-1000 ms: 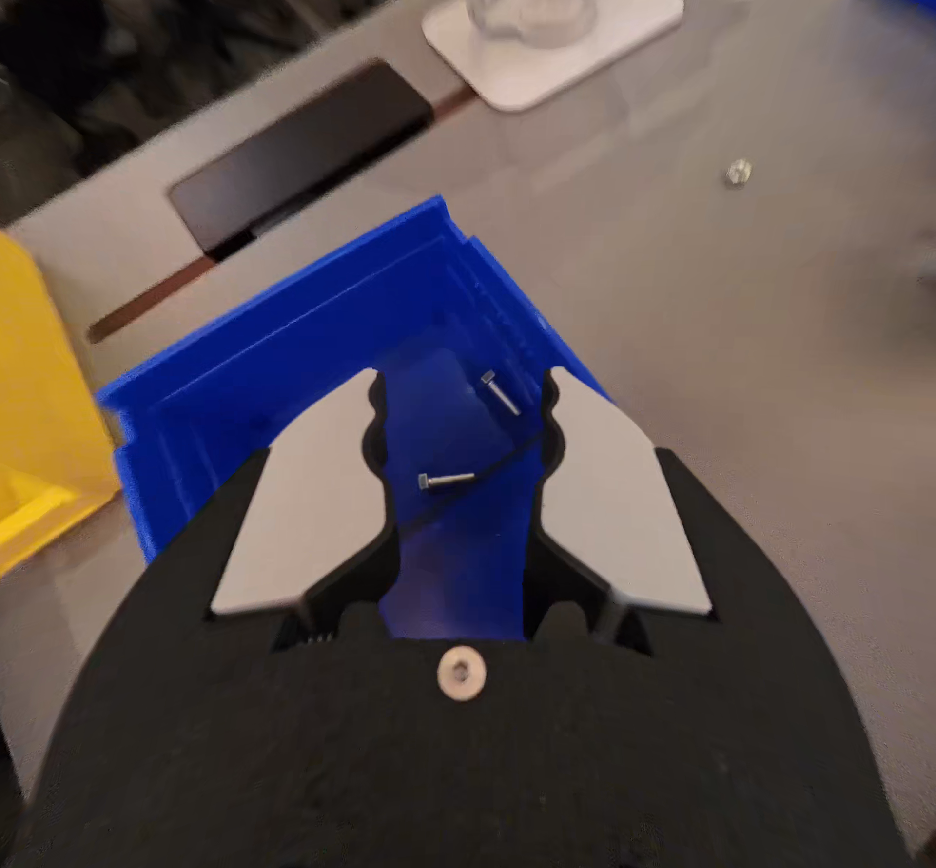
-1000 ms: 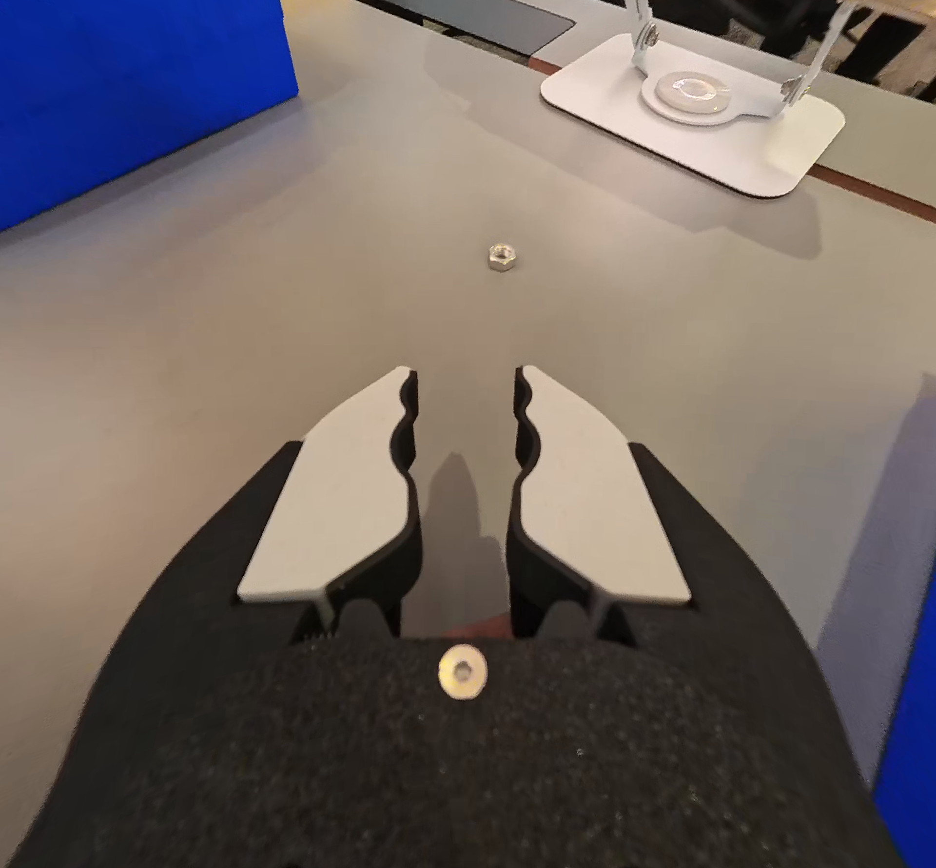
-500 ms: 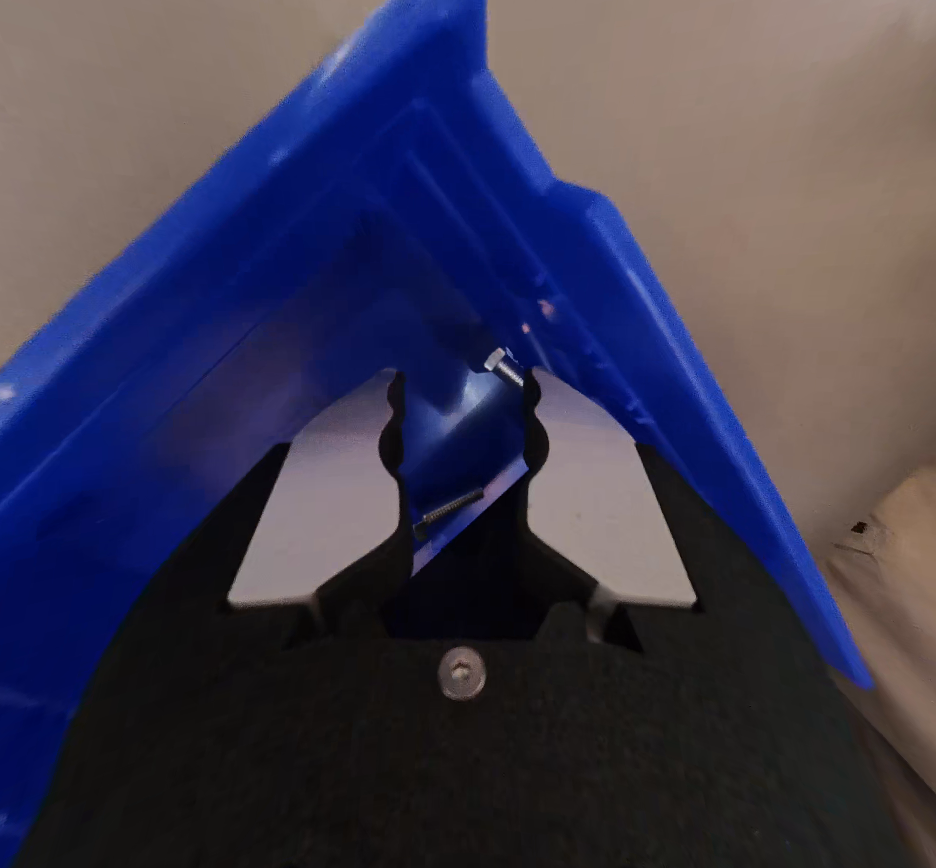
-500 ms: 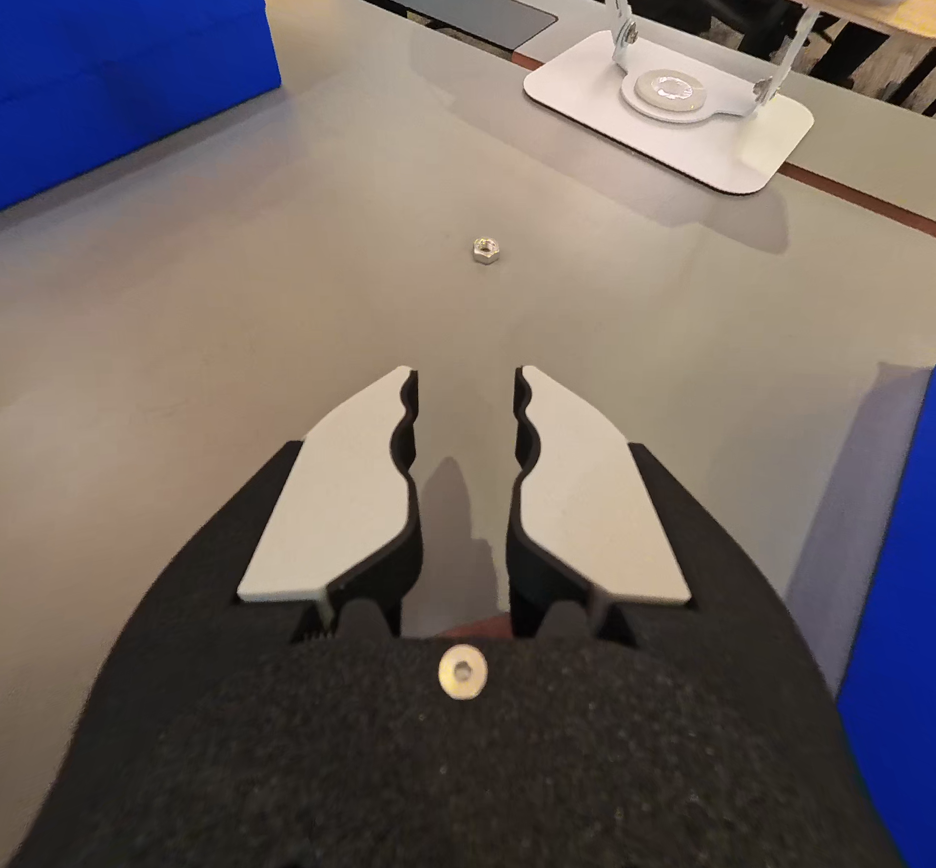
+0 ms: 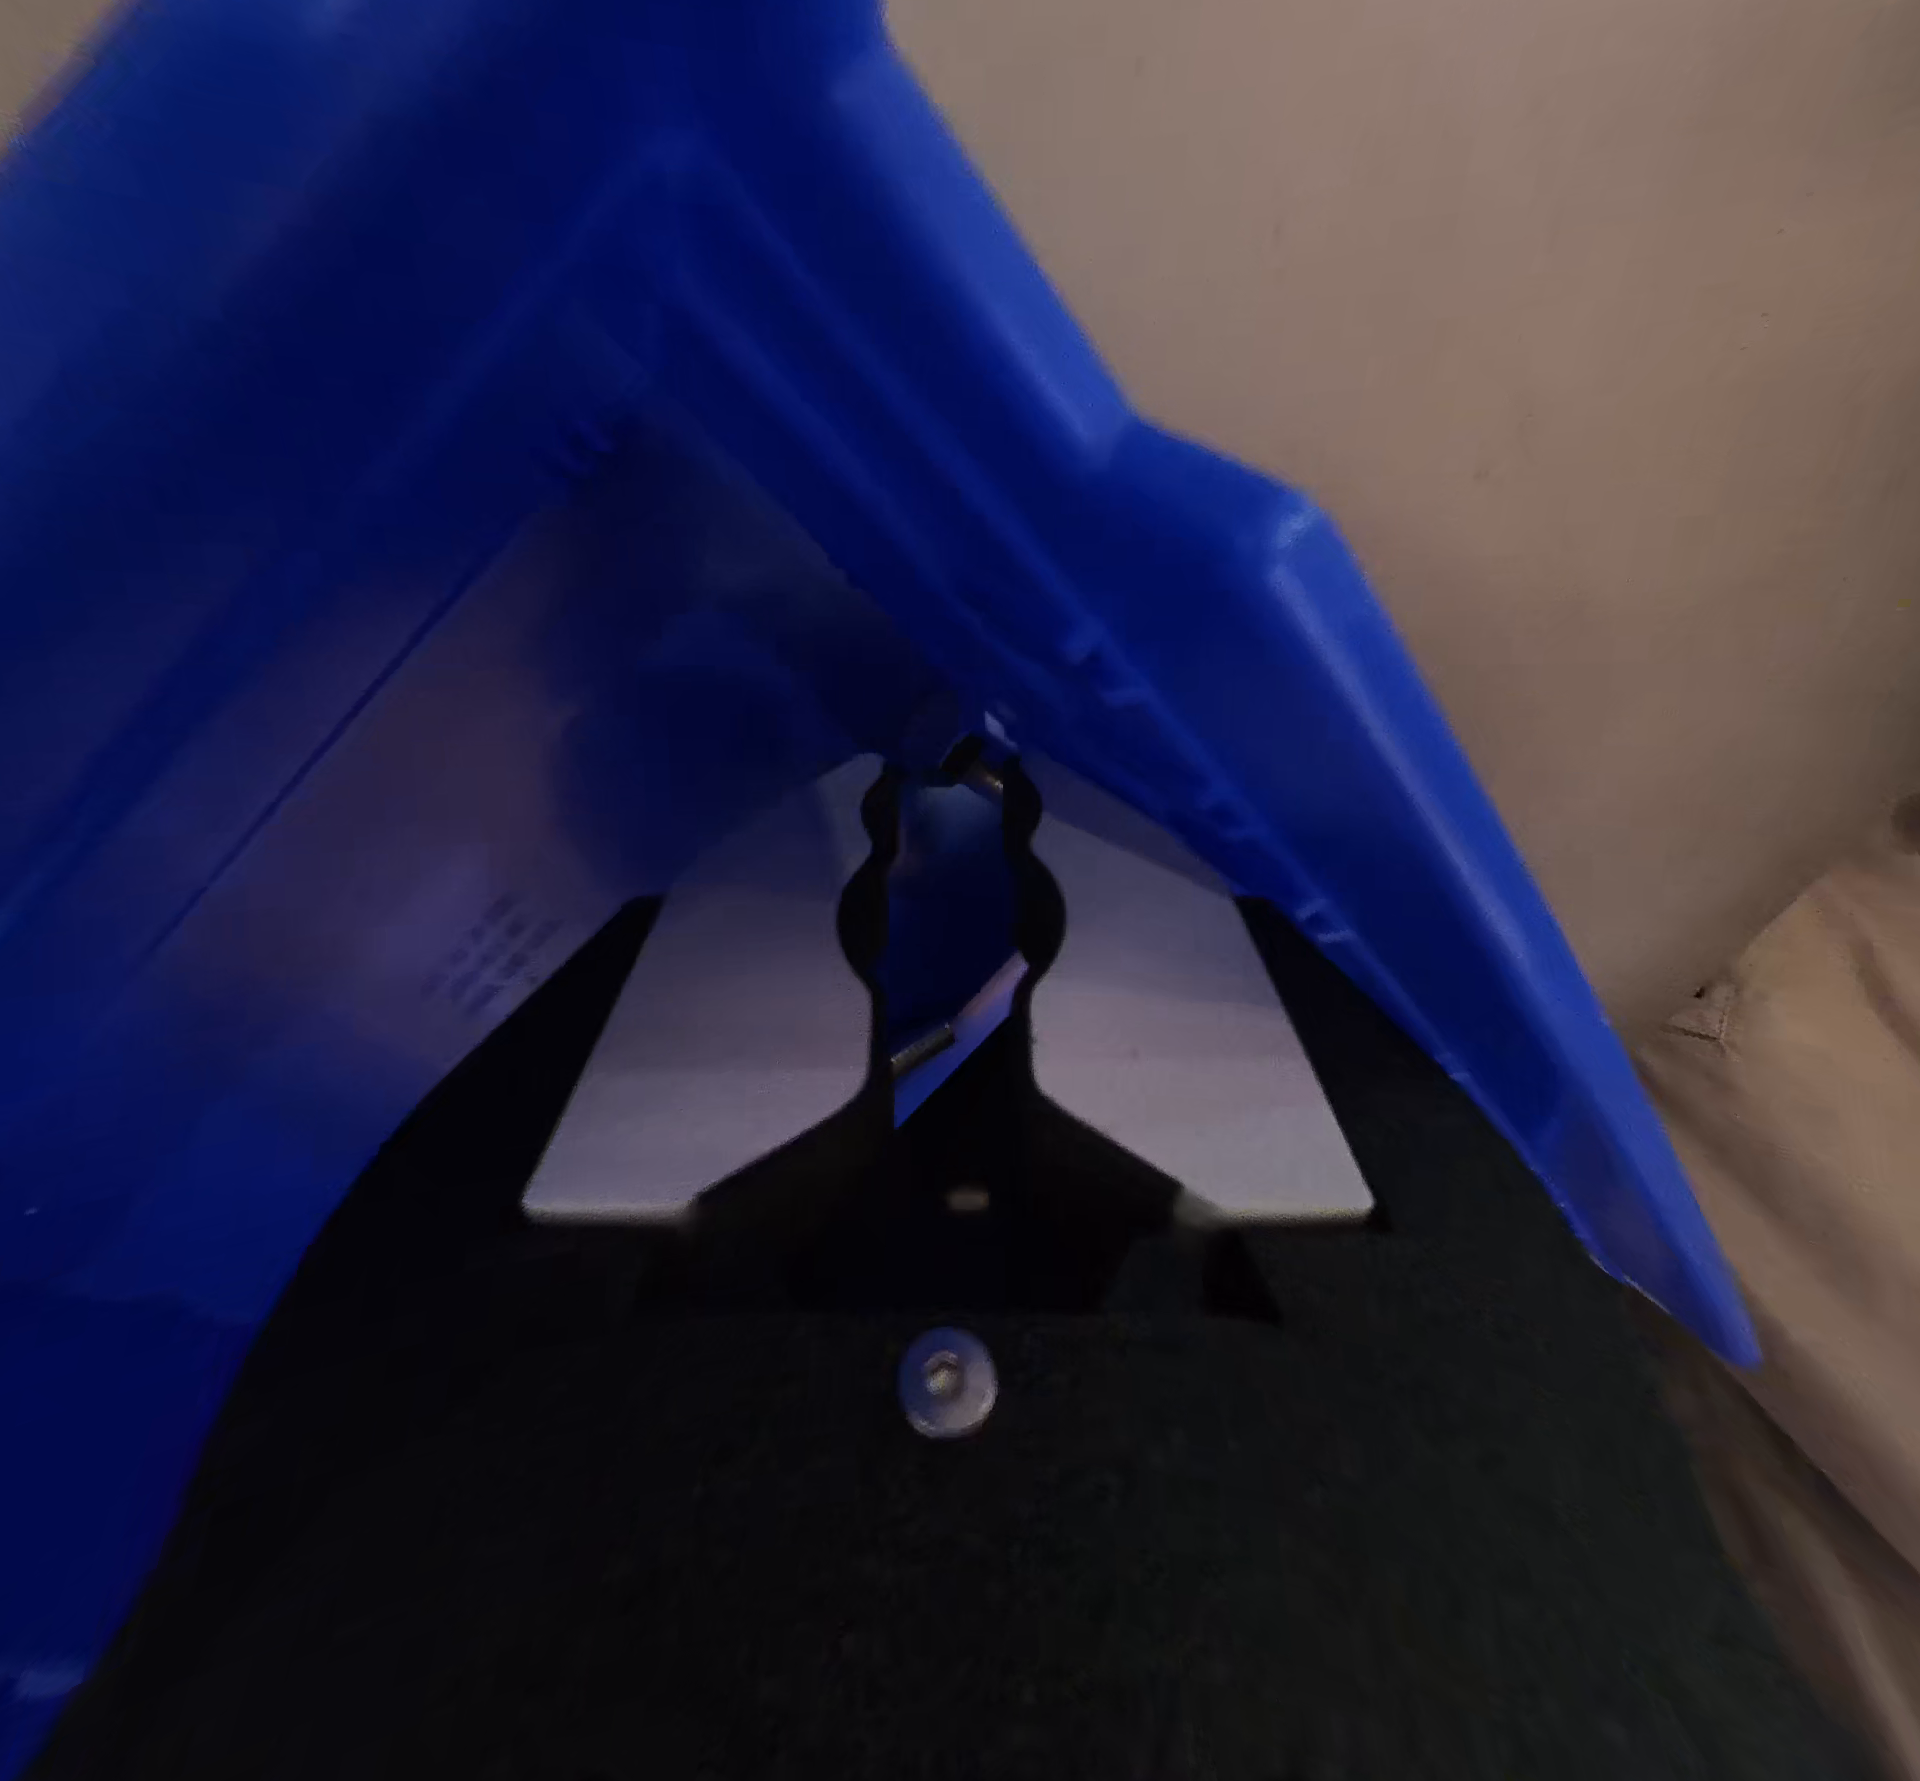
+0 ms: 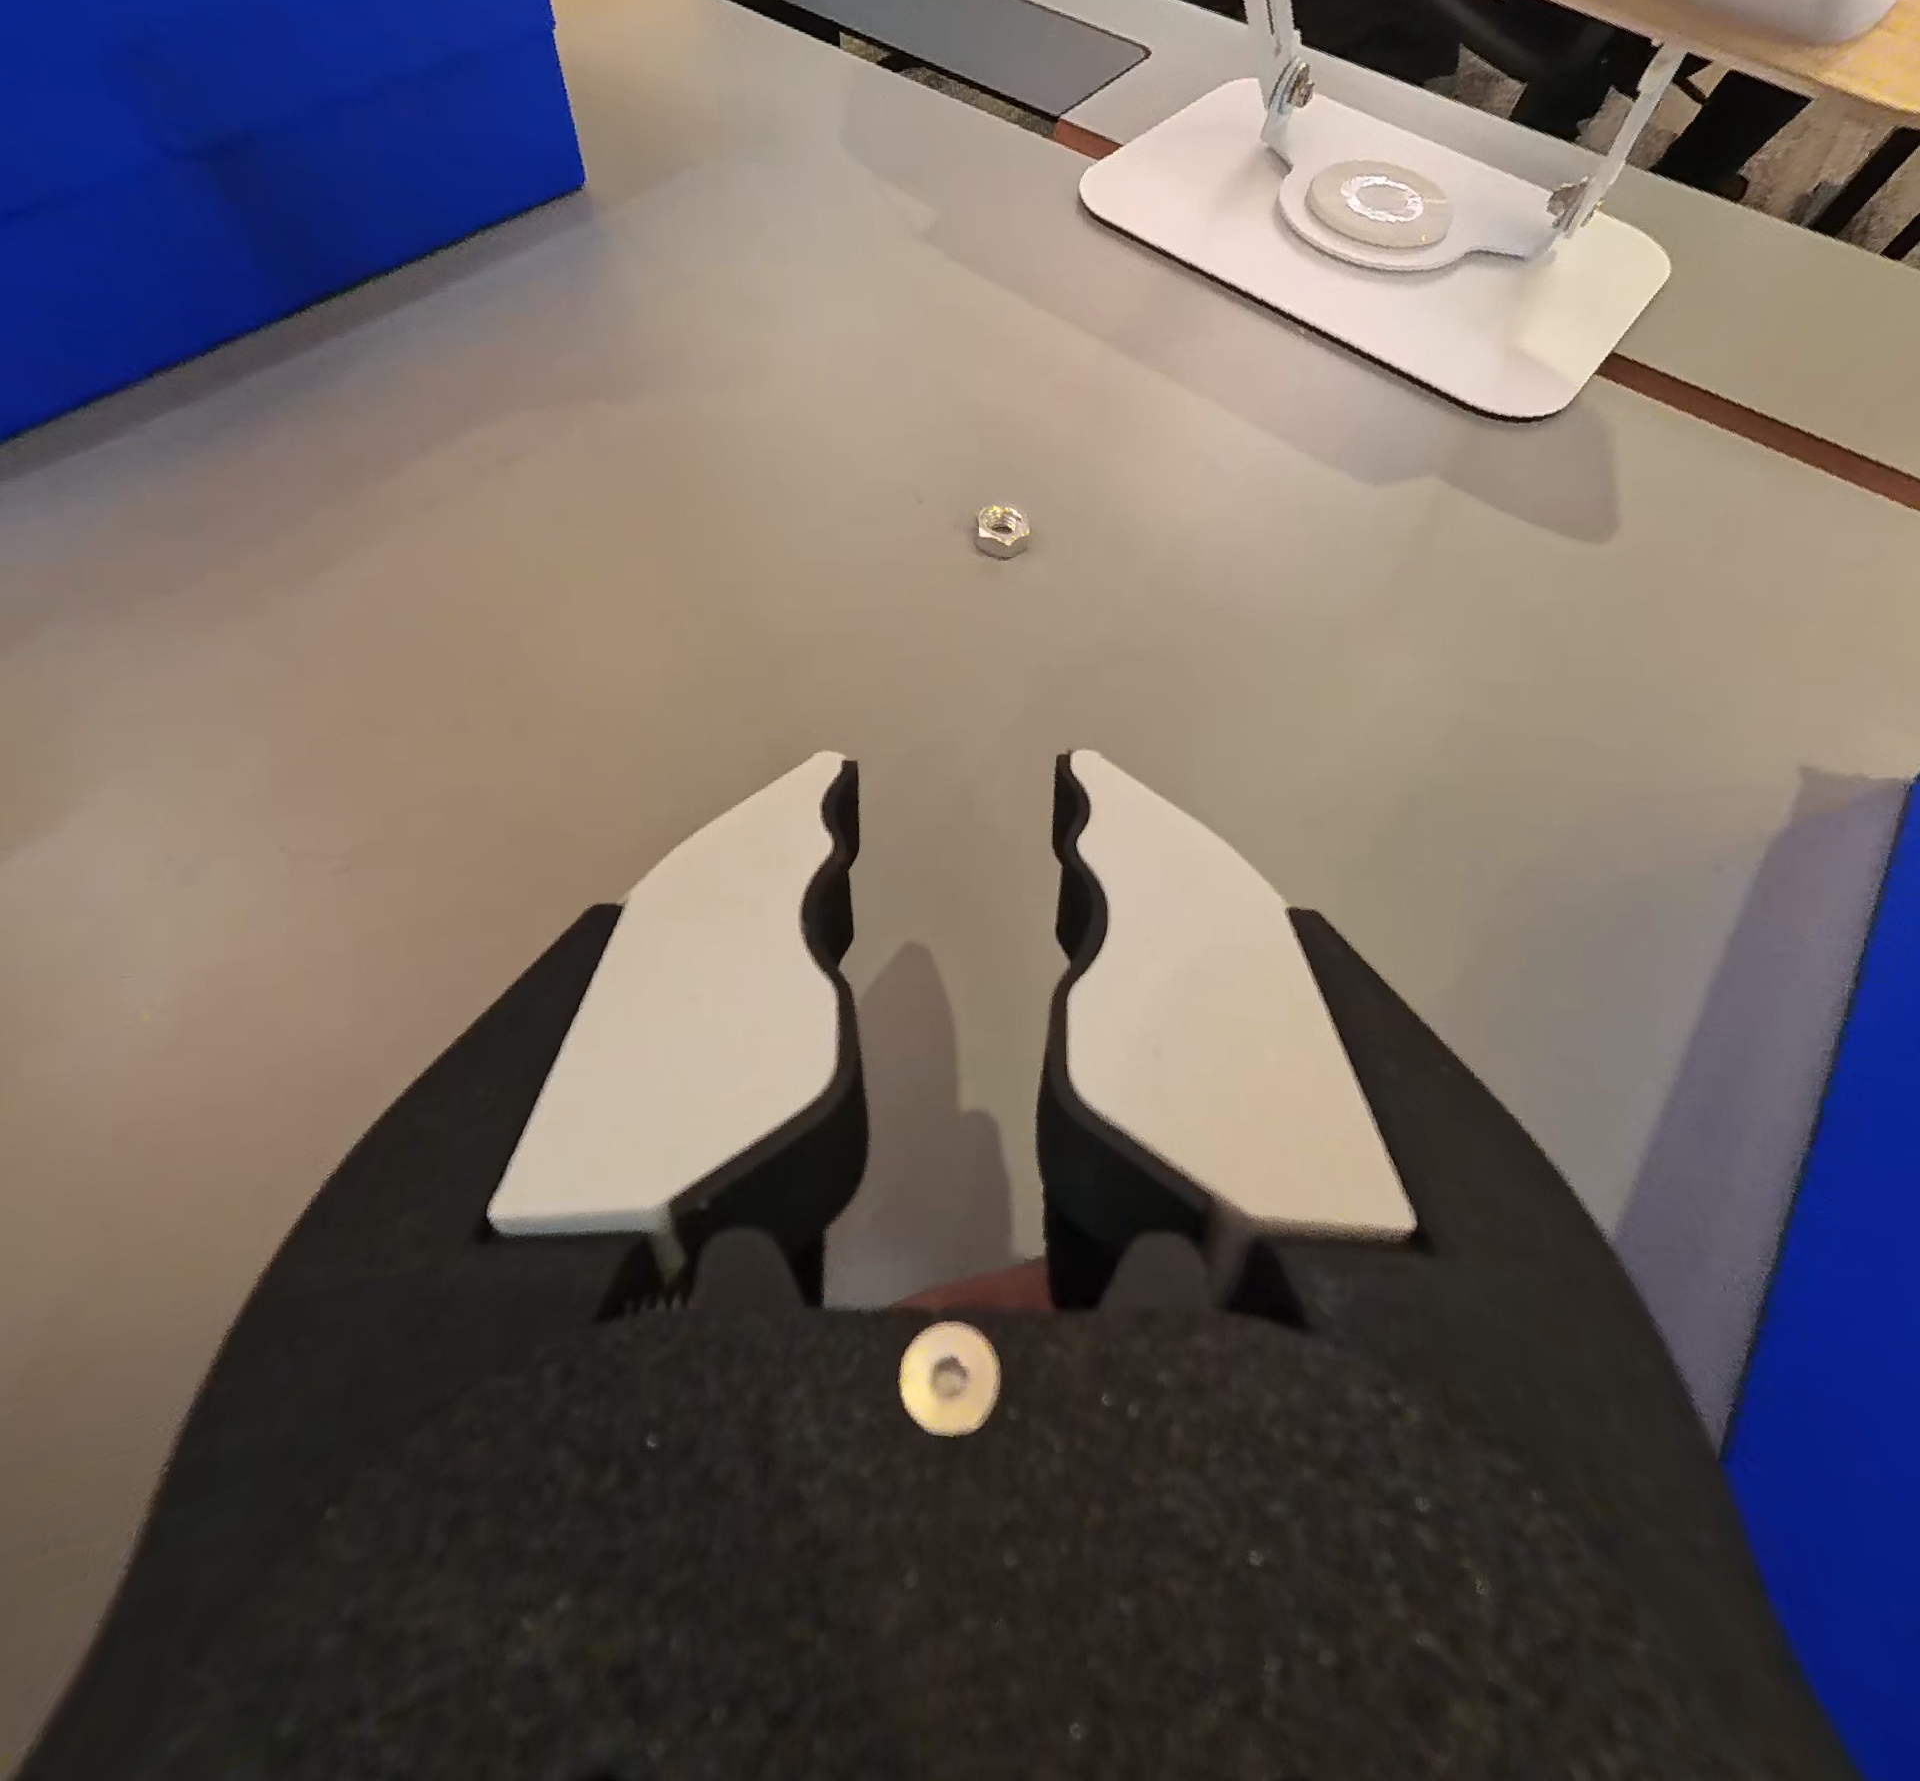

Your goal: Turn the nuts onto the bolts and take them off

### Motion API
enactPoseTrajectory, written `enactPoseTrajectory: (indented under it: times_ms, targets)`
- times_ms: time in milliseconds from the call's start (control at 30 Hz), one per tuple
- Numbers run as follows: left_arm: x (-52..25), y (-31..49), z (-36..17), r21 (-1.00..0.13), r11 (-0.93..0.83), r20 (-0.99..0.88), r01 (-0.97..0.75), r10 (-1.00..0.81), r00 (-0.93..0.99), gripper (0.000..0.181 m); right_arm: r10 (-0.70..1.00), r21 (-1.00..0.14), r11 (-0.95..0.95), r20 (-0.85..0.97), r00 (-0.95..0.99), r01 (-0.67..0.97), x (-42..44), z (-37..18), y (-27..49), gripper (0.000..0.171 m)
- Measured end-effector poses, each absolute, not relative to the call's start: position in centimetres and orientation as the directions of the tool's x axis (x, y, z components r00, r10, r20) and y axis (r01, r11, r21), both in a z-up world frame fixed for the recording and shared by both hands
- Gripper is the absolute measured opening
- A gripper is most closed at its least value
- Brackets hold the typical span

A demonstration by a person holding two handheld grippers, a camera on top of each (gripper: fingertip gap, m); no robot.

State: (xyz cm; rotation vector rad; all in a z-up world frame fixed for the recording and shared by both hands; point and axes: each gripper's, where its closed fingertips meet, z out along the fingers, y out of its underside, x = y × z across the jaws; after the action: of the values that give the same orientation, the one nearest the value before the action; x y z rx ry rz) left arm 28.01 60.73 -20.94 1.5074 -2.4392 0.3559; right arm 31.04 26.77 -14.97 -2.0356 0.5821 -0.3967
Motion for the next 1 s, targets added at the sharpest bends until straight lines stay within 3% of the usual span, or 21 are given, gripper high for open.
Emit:
enactPoseTrajectory:
  times_ms: [267,300,500,667,800,900,1000]
  targets:
    - [28.3,62.2,-20.2,-0.108,0.4,0.337,-0.91,-0.847,-0.412,0.008,-0.554,-0.868,-0.434,0.046,0.831,-0.241,31.0,-14.7,26.4,0.035]
    - [28.2,62.3,-20.2,-0.108,0.389,0.356,-0.915,-0.844,-0.401,0.001,-0.555,-0.868,-0.433,0.046,0.831,-0.241,31.1,-14.7,26.3,0.035]
    - [27.9,63.3,-20.2,-0.11,0.386,0.325,-0.916,-0.857,-0.4,0.0,-0.558,-0.873,-0.424,0.04,0.829,-0.243,31.0,-14.6,26.3,0.035]
    - [29.2,62.5,-17.8,-0.221,0.312,0.366,-0.924,-0.852,-0.375,0.0,-0.557,-0.872,-0.425,0.041,0.83,-0.242,30.9,-14.7,26.2,0.033]
    - [29.9,62.4,-18.1,-0.207,0.262,0.332,-0.943,-0.887,-0.32,0.013,-0.557,-0.875,-0.421,0.043,0.829,-0.238,30.8,-14.5,26.1,0.033]
    - [29.6,62.3,-19.1,-0.156,0.224,0.332,-0.962,-0.905,-0.265,0.033,-0.557,-0.877,-0.42,0.044,0.829,-0.235,30.8,-14.3,25.9,0.033]
    - [29.7,62.3,-19.7,-0.142,0.185,0.327,-0.972,-0.919,-0.222,0.034,-0.56,-0.878,-0.417,0.044,0.827,-0.236,30.8,-14.3,25.7,0.033]
